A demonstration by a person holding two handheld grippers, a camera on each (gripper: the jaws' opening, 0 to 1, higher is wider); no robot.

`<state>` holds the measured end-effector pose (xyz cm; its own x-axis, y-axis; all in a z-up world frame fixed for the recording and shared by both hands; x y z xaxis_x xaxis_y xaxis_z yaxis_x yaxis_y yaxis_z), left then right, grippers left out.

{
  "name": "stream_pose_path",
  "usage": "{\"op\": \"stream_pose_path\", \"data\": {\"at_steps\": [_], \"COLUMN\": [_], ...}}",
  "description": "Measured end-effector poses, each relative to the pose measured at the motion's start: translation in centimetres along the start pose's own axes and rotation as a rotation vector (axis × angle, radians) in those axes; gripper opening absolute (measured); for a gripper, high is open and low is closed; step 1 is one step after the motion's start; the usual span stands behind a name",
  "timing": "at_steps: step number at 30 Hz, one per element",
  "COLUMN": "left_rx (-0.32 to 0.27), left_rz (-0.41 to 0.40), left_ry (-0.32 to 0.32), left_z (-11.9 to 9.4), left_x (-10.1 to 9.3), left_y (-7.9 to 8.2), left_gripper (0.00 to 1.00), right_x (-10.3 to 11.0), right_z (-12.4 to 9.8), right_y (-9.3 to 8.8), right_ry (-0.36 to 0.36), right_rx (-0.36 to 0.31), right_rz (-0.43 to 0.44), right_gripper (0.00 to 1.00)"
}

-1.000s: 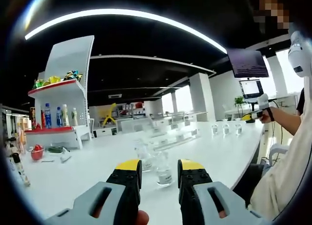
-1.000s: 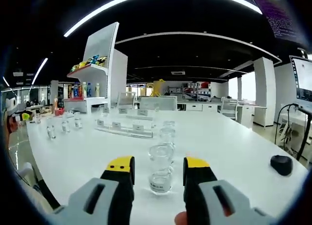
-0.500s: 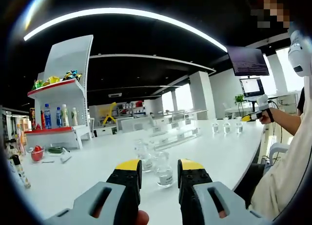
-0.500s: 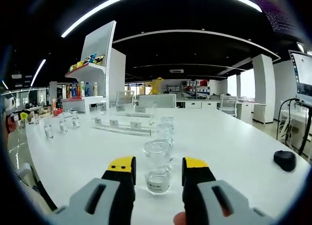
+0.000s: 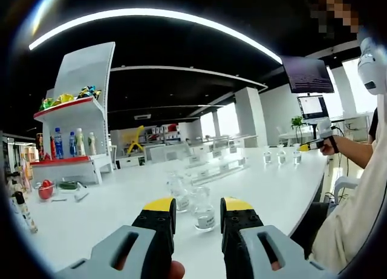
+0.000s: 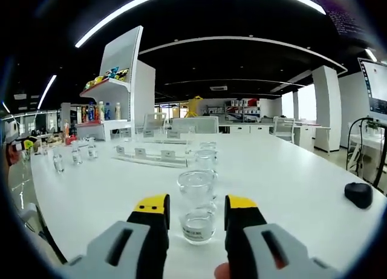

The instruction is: Identify the label on the chemical reagent bottle, grasp the chemical reagent bottle, and place it in the designated position on the reagent rack

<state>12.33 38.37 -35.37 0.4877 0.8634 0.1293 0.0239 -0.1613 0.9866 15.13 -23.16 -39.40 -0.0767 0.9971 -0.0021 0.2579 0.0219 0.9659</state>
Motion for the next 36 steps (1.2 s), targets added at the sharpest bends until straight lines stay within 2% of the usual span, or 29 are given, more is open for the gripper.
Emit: {"op": "stream_pose_path", "data": {"at_steps": [36], "left_rx": [-0.011], "left_rz": [0.013], "left_ry": [0.013], "left_z": [-0.80], "left_x": [0.37], "left_y": [0.12], "left_gripper": [0.30], "right_x": [-0.04], "right_z": [0.78], "right_y": [0.12], "right_ry": [-0.013], "right_rx": [0.006], "right_rz": [-0.014], "right_gripper": [0.27]}}
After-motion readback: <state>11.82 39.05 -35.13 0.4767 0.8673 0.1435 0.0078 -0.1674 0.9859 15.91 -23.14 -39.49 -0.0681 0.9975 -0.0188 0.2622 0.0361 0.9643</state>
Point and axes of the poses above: the point that each gripper's makers call its tool centre point, and the gripper's own axes: z roughly forward along the fingers, x roughly to its left, y roughly out of its top, the point moved 9 cm from there along -z, roughly backward along the fingers, and after that the axes turned 8 degrees about x, right-handed, at the moved point
